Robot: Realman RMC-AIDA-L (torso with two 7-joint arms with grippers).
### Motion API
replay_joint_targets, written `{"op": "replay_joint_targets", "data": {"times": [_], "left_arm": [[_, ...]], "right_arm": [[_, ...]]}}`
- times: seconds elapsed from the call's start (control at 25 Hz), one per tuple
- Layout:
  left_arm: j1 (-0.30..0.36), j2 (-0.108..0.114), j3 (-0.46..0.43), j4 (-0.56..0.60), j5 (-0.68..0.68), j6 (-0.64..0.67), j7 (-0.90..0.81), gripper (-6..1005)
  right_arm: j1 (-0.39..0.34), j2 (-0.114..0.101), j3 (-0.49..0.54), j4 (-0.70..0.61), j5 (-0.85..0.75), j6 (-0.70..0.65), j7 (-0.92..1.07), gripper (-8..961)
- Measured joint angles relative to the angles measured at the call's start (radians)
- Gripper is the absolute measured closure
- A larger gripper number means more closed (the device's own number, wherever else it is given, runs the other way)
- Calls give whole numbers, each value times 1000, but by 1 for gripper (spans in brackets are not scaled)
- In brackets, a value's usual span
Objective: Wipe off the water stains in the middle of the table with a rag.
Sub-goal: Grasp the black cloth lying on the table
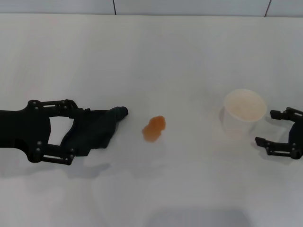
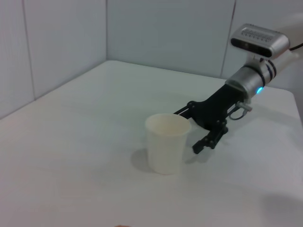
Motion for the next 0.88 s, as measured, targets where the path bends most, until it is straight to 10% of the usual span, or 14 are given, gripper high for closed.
{"op": "replay_joint_targets", "data": {"times": [0.88], "left_arm": [[-67,32,-3,-1,120,-75,-120,111]], "right_arm": [[109,4,180,-505,-328,-529,484,95]]}}
